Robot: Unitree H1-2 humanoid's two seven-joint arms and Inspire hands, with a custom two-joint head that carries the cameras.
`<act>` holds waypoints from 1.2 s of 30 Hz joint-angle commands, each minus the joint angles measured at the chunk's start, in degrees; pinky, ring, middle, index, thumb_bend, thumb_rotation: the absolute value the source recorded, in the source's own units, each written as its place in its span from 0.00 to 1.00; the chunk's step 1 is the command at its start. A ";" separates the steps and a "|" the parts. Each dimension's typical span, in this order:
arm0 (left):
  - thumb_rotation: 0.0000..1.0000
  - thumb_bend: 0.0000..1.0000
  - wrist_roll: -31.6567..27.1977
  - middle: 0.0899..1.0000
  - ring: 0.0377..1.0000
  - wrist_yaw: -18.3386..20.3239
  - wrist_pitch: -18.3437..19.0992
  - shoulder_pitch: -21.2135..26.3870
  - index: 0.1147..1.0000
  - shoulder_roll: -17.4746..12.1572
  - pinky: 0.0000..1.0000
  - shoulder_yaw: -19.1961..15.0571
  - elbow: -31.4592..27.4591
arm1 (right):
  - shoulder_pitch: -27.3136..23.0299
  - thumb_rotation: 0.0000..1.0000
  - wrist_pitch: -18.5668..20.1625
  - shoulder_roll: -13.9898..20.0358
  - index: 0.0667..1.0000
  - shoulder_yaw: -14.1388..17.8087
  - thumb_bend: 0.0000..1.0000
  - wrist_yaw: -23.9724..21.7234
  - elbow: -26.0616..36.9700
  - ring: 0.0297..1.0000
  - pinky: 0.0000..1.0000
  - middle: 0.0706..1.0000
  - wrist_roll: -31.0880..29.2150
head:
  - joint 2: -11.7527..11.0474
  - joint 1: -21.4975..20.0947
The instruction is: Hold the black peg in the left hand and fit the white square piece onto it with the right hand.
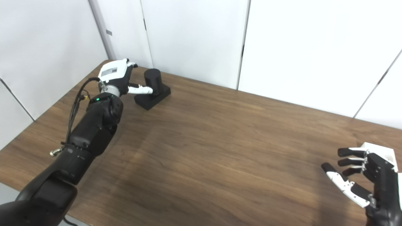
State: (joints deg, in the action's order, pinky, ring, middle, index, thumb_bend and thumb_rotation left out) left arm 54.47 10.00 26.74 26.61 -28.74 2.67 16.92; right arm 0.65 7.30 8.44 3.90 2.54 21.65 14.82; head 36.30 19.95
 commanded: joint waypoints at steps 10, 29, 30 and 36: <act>0.62 1.00 -0.23 0.99 1.00 1.10 0.17 3.60 0.80 -0.55 0.89 0.85 1.92 | -1.42 0.00 -1.73 0.02 0.45 0.35 0.47 0.50 0.90 0.49 0.35 0.56 -0.21 | 0.35 -0.08; 0.61 1.00 -3.57 0.99 1.00 0.23 0.14 3.18 0.84 0.65 0.89 2.22 4.54 | -1.14 0.00 -1.12 -0.08 0.45 0.65 0.47 0.53 0.96 0.49 0.36 0.57 -0.26 | 0.72 -0.72; 0.61 1.00 -3.78 0.99 1.00 0.34 0.13 3.16 0.84 0.67 0.89 2.41 4.64 | -1.10 0.00 -1.10 -0.04 0.45 0.71 0.47 0.47 1.00 0.49 0.36 0.57 -0.39 | 0.75 -0.69; 0.57 0.96 -5.35 0.98 0.99 -0.74 0.06 3.14 0.81 0.68 0.87 2.99 5.32 | -0.95 0.00 -1.60 0.12 0.45 0.90 0.47 0.48 0.71 0.49 0.36 0.58 -0.70 | 0.88 -0.62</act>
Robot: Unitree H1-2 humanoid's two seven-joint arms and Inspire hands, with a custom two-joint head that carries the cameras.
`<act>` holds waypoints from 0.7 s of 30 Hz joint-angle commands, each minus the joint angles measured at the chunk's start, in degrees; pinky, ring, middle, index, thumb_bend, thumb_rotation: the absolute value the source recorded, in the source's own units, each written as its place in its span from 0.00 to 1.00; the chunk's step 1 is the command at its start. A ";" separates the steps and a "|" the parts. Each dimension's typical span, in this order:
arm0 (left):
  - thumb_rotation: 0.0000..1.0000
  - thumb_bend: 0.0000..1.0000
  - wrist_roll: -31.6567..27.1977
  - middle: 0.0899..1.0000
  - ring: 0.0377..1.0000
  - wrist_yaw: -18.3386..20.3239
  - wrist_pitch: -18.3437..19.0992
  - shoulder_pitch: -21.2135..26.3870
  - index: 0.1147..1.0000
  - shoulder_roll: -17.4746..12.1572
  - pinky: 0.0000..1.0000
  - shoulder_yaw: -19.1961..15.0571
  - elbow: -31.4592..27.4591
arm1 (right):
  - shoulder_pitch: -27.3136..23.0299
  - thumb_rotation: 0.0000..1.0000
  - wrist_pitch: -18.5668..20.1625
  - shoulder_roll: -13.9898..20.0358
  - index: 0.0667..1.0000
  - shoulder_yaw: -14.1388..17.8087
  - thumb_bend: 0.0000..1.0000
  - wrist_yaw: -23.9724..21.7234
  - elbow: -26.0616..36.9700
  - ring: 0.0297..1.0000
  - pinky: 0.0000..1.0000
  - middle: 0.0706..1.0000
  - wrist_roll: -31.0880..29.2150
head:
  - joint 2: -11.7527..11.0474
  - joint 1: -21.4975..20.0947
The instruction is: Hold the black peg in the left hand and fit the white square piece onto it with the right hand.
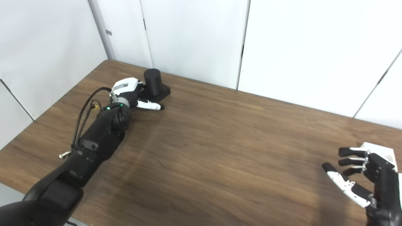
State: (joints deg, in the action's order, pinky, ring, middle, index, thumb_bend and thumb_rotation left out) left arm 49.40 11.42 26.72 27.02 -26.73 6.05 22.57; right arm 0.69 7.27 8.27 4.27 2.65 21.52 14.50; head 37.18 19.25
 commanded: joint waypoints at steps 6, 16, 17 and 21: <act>0.43 0.86 -1.86 0.93 0.98 -1.97 0.13 2.90 0.73 -2.03 0.82 -0.28 -0.09 | -1.00 0.00 -2.12 0.45 0.45 0.45 0.47 0.58 0.27 0.49 0.36 0.58 0.14 | 0.00 0.08; 0.32 0.78 -4.25 0.90 0.97 -1.98 0.09 2.51 0.63 -3.26 0.77 0.35 0.19 | -0.97 0.00 -2.33 0.50 0.45 0.68 0.47 0.48 0.00 0.49 0.36 0.58 -0.48 | 0.22 0.04; 0.31 0.77 -4.52 0.90 0.96 -2.16 0.08 2.48 0.62 -3.29 0.77 0.40 0.20 | -0.96 0.00 -2.37 0.55 0.45 0.68 0.47 0.48 -0.06 0.49 0.36 0.58 -0.44 | 0.22 0.04; 0.22 0.75 -6.31 0.89 0.95 -3.35 -0.25 2.20 0.54 -3.26 0.77 0.08 -0.16 | -0.94 0.00 -2.04 0.72 0.45 0.68 0.47 0.42 0.10 0.49 0.36 0.58 -0.12 | 0.42 0.15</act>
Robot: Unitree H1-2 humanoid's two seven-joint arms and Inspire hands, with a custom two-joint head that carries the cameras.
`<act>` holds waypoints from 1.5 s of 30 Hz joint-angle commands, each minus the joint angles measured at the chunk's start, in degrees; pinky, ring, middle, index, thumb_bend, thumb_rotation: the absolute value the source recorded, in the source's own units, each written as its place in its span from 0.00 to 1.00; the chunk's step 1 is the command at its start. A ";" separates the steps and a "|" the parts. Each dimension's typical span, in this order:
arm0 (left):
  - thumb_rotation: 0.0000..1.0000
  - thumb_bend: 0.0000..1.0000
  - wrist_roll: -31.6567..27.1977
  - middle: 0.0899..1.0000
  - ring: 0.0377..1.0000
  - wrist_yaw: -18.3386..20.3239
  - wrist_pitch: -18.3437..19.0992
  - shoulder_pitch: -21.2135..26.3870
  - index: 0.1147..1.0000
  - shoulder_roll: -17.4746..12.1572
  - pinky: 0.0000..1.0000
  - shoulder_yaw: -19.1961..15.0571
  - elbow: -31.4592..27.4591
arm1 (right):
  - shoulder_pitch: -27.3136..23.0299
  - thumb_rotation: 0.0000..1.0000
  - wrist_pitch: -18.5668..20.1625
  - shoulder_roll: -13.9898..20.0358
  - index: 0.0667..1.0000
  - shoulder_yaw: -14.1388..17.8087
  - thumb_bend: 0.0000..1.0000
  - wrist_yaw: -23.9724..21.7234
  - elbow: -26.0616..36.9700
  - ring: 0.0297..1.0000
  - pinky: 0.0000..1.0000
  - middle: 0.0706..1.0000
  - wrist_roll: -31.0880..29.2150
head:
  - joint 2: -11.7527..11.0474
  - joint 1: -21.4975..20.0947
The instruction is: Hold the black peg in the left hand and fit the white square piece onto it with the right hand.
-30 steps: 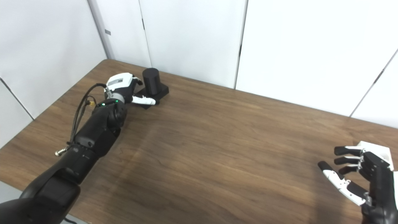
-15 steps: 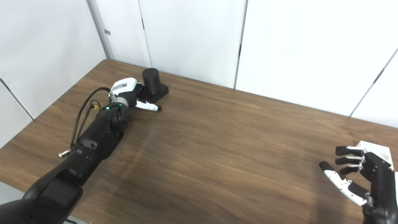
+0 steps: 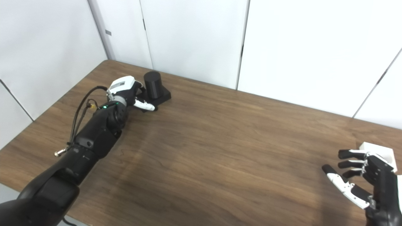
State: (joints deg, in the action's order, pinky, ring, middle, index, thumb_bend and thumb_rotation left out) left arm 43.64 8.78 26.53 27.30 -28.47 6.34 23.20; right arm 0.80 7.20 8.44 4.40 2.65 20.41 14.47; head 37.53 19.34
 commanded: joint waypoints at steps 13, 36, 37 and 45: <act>0.06 0.52 -4.95 0.84 0.94 -2.77 -2.31 0.98 0.42 -2.31 0.77 0.33 -1.39 | -1.14 0.00 -2.08 0.55 0.45 0.76 0.47 0.53 0.94 0.49 0.36 0.59 -0.45 | 0.25 0.00; 0.06 0.53 -13.43 0.88 0.99 6.92 -18.19 -0.41 0.42 -6.74 0.93 5.50 -7.31 | -1.46 0.00 -2.81 0.21 0.45 0.34 0.47 0.63 0.36 0.49 0.36 0.59 -0.12 | 0.43 -0.86; 0.06 0.52 -13.73 0.87 0.99 7.53 -19.30 -0.35 0.42 -6.80 0.94 5.87 -7.54 | -1.49 0.00 -2.50 0.13 0.45 0.34 0.47 0.53 0.50 0.49 0.36 0.58 -0.29 | 0.46 -0.95; 0.07 0.52 -13.81 0.84 0.96 9.61 -27.34 -0.64 0.42 -6.37 0.93 8.58 -9.31 | -1.46 0.00 -1.69 -0.35 0.45 0.31 0.47 0.49 1.33 0.49 0.35 0.59 -0.36 | 0.79 -1.84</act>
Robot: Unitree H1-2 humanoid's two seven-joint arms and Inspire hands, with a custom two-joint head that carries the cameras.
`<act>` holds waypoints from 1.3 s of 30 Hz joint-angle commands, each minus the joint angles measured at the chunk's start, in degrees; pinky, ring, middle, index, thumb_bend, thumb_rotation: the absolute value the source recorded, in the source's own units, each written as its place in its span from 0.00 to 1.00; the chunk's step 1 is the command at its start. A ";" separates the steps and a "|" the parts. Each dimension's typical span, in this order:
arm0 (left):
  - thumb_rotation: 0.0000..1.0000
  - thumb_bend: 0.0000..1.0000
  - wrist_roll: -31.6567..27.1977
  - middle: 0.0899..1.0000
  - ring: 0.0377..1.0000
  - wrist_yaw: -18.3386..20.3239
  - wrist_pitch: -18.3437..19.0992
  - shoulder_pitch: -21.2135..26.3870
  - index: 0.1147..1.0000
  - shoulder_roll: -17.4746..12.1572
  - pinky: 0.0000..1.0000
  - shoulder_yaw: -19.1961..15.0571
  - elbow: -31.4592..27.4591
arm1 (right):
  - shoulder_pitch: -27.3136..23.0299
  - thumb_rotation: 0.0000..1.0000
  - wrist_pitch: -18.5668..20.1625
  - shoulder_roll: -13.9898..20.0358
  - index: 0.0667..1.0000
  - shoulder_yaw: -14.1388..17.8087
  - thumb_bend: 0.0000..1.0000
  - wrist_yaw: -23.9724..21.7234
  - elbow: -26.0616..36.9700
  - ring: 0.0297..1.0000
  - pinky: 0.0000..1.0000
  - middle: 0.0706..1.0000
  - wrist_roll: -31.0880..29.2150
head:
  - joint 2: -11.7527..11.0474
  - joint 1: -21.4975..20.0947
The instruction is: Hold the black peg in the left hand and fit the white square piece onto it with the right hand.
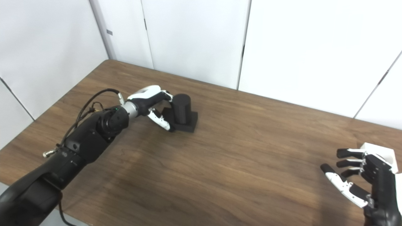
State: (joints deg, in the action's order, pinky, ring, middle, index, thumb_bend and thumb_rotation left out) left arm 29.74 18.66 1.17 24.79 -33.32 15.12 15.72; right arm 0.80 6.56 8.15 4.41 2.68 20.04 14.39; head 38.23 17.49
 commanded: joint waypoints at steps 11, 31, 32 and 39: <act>0.07 0.52 2.16 0.85 0.94 2.47 -6.35 0.52 0.42 2.06 0.90 4.26 -10.61 | -1.37 0.00 -1.88 0.21 0.45 0.52 0.47 0.77 0.76 0.49 0.35 0.60 0.14 | 0.27 -0.19; 0.07 0.52 6.08 0.84 0.91 2.97 -14.94 -2.34 0.42 10.25 0.83 11.88 -9.81 | -1.71 0.00 -6.22 1.53 0.45 0.85 0.47 1.16 -2.41 0.49 0.36 0.59 0.08 | 0.59 -1.50; 0.07 0.52 6.36 0.84 0.91 3.13 -14.91 -2.31 0.42 10.39 0.83 12.28 -9.75 | -1.75 0.00 -6.44 1.60 0.45 0.88 0.47 1.21 -2.60 0.49 0.36 0.59 0.11 | 0.86 -2.66; 0.08 0.52 9.05 0.85 0.91 2.84 -17.66 -1.68 0.42 10.08 0.84 15.81 -6.78 | -2.11 0.00 -7.67 1.63 0.45 1.39 0.48 1.11 -3.87 0.49 0.36 0.59 -1.30 | 1.53 -7.97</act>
State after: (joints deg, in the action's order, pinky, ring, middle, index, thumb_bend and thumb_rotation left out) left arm 35.90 20.26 -14.67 23.59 -23.50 28.18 6.86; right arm 0.66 1.66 9.10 5.12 3.06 15.53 13.88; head 39.73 9.50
